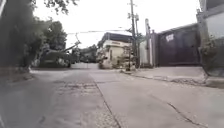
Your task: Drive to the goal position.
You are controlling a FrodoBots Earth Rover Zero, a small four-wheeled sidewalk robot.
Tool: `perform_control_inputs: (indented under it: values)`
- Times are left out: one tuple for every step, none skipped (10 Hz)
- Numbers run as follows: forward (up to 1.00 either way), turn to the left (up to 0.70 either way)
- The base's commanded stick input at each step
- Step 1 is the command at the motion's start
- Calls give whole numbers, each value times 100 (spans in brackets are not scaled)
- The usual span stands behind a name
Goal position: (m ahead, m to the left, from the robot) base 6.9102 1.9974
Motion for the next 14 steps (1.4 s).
perform_control_inputs:
  values:
    - [85,0]
    - [85,0]
    - [85,0]
    - [85,0]
    - [85,0]
    - [85,0]
    - [85,0]
    - [85,0]
    - [85,-16]
    - [85,-28]
    - [85,-34]
    - [85,-34]
    - [85,-27]
    - [85,-3]
